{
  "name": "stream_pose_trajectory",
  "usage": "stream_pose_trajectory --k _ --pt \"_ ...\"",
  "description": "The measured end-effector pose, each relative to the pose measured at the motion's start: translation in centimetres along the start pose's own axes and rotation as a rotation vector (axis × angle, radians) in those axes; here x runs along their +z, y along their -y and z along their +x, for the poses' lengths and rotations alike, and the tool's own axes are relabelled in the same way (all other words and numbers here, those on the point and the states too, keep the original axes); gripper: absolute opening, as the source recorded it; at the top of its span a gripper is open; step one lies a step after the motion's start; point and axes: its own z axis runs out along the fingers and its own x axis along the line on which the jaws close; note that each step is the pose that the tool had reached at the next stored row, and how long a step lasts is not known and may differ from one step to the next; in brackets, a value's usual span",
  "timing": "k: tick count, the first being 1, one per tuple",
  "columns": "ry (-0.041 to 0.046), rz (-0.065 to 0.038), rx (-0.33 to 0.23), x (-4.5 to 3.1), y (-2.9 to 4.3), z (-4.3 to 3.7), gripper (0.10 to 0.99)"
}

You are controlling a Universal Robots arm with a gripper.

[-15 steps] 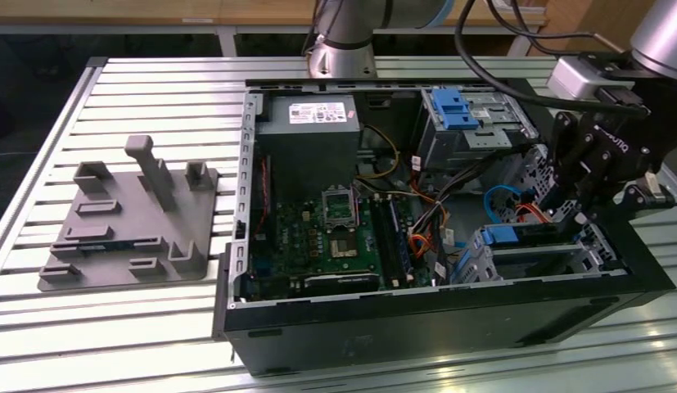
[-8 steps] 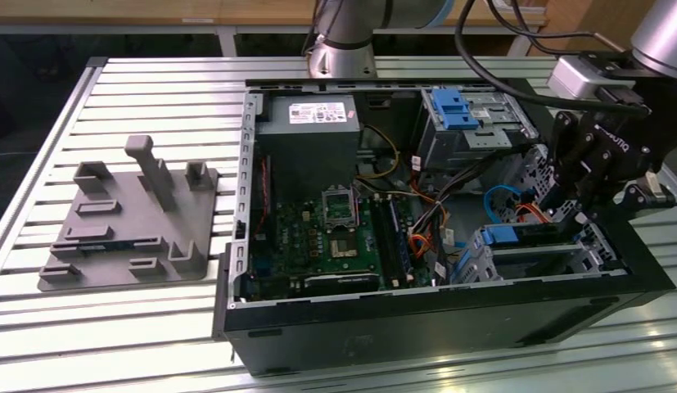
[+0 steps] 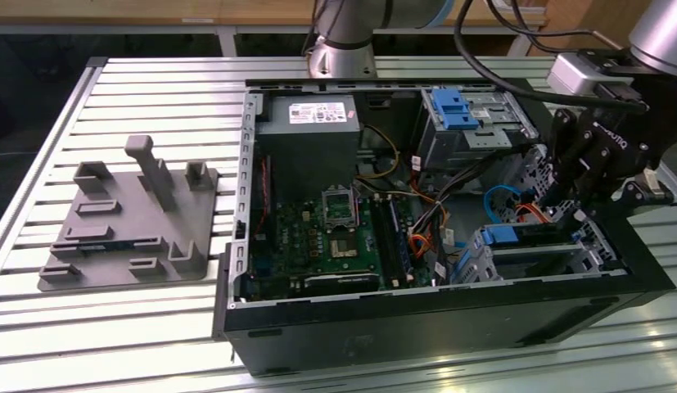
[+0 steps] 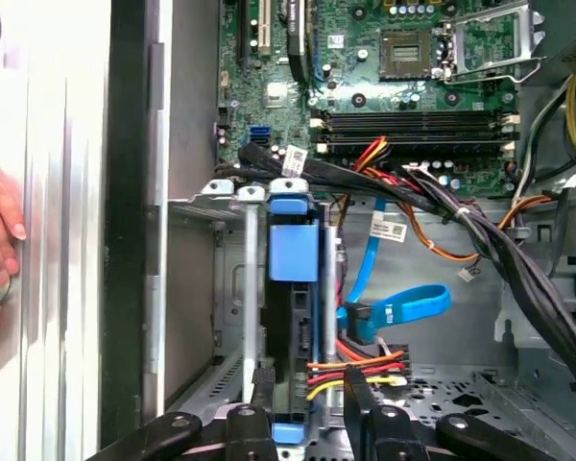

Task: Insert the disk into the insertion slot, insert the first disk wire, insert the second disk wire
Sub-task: 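Insert the second disk wire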

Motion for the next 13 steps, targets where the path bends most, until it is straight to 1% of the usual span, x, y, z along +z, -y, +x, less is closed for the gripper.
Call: stream_pose_trajectory --k 2,3,4,6,10,11,13 --pt "-0.0034 -0.001 0.0 -0.25 -0.03 -0.88 0.416" --pt "-0.0048 -0.001 0.0 -0.48 -0.04 -1.16 0.416" --pt "-0.0057 -0.001 0.0 -0.84 -0.07 -1.27 0.416" --pt "-0.0056 -0.001 -0.003 -1.68 -0.21 -1.24 0.416" --pt "-0.0057 -0.001 -0.005 -3.44 -0.86 -1.1 0.416" --pt "-0.006 -0.001 -0.006 -3.62 -1.12 -1.07 0.416" --pt "-0.0063 -0.001 -0.008 -3.68 -1.67 -1.06 0.416"
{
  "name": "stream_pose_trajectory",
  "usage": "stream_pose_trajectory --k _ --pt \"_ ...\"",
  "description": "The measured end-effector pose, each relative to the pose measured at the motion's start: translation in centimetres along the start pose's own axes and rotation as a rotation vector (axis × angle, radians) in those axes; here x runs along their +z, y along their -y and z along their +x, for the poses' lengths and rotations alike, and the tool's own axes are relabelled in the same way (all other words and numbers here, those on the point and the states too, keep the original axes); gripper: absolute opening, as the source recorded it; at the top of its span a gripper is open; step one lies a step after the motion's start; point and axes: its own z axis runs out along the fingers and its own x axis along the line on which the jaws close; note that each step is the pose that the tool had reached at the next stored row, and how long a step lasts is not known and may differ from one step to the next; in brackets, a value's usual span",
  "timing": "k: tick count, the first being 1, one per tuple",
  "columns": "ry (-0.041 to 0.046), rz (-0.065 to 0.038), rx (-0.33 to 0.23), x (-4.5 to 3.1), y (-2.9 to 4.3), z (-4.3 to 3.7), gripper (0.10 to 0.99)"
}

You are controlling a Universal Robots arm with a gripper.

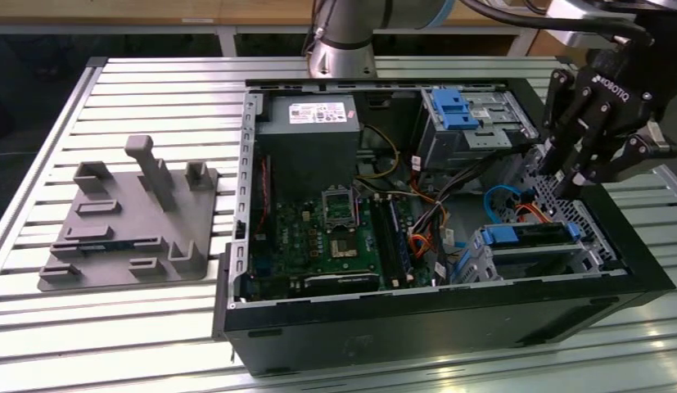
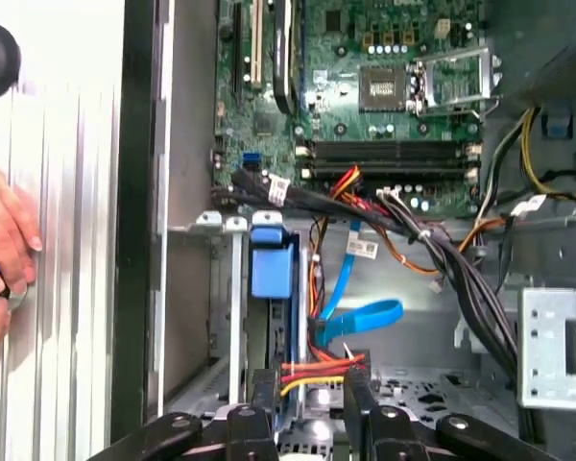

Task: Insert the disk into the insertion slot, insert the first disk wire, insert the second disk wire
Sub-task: 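Insert the second disk wire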

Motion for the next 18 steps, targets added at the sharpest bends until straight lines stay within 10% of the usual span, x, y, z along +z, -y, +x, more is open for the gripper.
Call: stream_pose_trajectory --k 18 --pt "-0.0258 0.012 -0.101 0.92 -1.47 -0.29 0.416"
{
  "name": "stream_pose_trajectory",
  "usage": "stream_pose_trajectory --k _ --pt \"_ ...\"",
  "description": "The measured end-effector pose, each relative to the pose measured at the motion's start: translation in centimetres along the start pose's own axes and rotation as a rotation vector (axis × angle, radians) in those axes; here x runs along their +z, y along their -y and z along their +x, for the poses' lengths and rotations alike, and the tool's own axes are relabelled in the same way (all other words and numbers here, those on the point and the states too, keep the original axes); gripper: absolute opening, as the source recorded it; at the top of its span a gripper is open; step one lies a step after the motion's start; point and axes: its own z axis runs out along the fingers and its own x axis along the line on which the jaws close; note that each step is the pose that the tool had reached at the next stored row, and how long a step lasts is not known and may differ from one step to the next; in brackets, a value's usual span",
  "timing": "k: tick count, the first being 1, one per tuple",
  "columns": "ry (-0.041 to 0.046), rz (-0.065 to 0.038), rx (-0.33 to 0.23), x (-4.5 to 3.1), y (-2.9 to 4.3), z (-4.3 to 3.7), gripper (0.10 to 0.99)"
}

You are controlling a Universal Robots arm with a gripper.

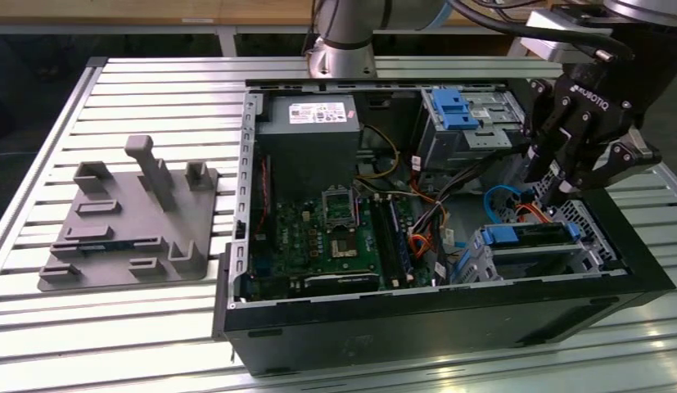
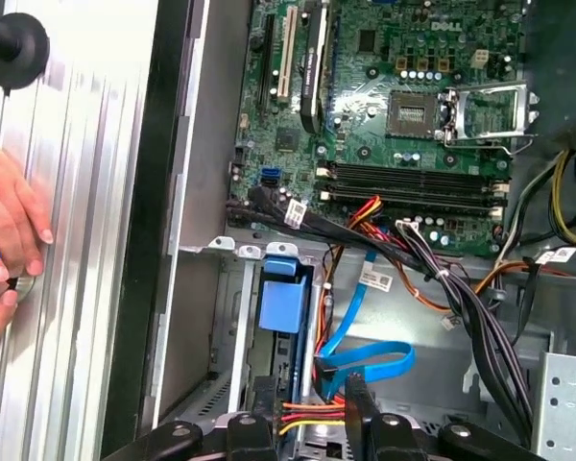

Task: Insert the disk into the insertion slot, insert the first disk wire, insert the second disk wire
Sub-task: 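Insert the second disk wire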

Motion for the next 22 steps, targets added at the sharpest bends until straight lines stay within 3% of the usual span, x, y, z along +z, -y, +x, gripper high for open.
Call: stream_pose_trajectory --k 3,10,17,19,20,22 --pt "-0.0066 0.0 -0.009 0.25 -0.03 -0.08 0.416" --pt "-0.0352 -0.002 -0.015 0.68 -0.28 -0.87 0.416" --pt "-0.0406 -0.002 -0.017 1.0 -0.26 -1.08 0.416" --pt "-0.0408 -0.002 -0.017 1.06 -0.25 -1.12 0.4" --pt "-0.0409 -0.002 -0.017 1.08 -0.25 -1.14 0.329" --pt "-0.0411 -0.002 -0.017 1.11 -0.24 -1.17 0.329"
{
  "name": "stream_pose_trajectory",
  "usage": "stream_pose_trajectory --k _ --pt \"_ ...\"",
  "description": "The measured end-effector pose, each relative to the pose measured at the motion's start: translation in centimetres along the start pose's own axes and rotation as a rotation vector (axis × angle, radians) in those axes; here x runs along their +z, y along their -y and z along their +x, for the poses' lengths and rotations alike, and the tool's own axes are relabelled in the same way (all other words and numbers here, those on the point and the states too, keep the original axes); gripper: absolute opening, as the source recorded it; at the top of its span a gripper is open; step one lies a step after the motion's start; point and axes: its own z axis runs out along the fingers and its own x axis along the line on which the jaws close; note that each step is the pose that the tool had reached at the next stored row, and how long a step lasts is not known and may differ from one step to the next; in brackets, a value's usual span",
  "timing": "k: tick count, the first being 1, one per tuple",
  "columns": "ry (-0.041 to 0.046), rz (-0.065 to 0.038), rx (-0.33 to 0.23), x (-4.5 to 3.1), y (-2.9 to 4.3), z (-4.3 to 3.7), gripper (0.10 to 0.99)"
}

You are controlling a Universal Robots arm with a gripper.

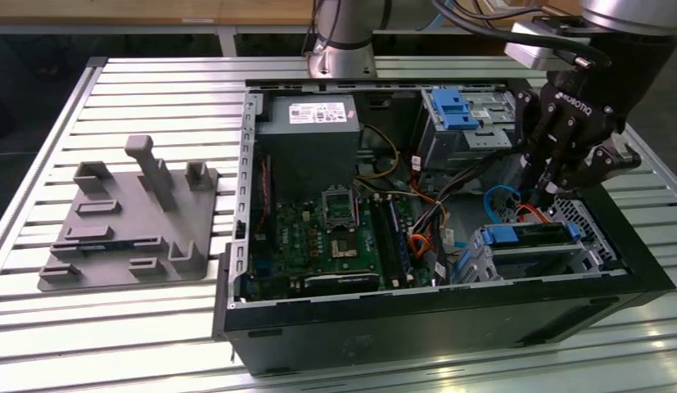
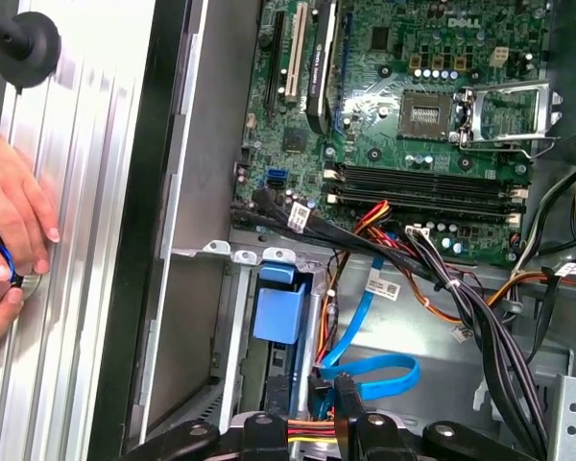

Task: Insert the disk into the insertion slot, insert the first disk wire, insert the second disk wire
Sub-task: 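Insert the second disk wire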

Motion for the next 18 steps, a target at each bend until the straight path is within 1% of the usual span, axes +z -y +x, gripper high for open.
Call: stream_pose_trajectory --k 8,10,11,18 --pt "0.0003 0.0 0.0 0.17 0.06 -0.11 0.329" --pt "0.0001 0.0 0.0 0.22 0.07 -0.14 0.314" --pt "0.0001 0.0 0.0 0.25 0.07 -0.16 0.243" --pt "0.0 0.0 0.0 0.47 0.08 -0.21 0.243"
